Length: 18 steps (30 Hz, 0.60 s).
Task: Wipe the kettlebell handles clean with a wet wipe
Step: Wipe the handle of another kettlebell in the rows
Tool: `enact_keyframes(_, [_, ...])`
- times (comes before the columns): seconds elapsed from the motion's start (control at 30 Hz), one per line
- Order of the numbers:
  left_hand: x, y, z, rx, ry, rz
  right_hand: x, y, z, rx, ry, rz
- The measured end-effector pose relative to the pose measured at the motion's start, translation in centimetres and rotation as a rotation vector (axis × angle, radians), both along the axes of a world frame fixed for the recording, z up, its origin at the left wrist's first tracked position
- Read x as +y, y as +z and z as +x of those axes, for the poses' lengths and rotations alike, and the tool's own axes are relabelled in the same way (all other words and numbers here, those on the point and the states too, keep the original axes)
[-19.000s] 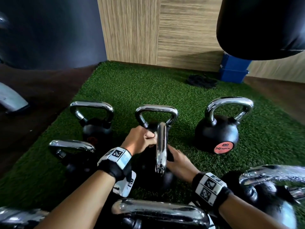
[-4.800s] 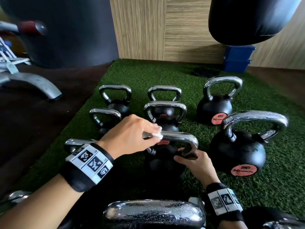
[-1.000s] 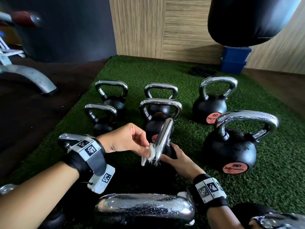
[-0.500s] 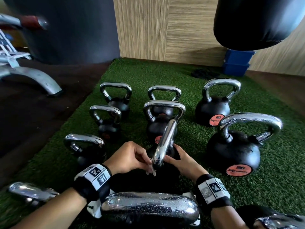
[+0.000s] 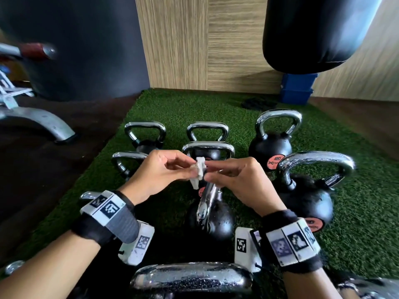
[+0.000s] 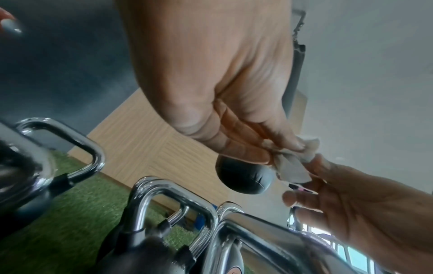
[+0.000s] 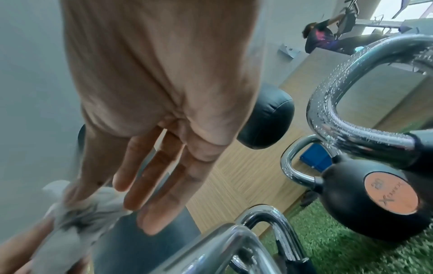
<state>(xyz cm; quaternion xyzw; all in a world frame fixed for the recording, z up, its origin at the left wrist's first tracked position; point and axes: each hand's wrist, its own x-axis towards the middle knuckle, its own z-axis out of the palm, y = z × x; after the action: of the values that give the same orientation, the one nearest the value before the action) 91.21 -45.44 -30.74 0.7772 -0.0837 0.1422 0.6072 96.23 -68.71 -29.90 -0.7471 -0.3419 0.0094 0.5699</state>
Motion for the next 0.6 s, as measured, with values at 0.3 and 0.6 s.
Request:
enact_keyframes(0.3, [-1.6, 1.6, -0.6, 0.084, -0.151, -0.004, 0.4, -1.0, 0.9, 0.045, -0.019, 0.181])
enact_keyframes(0.6, [-0.8, -2.4, 0.5, 0.33, -0.018, 0.633, -1.6, -6.5, 4.2, 0.17, -0.571, 0.023])
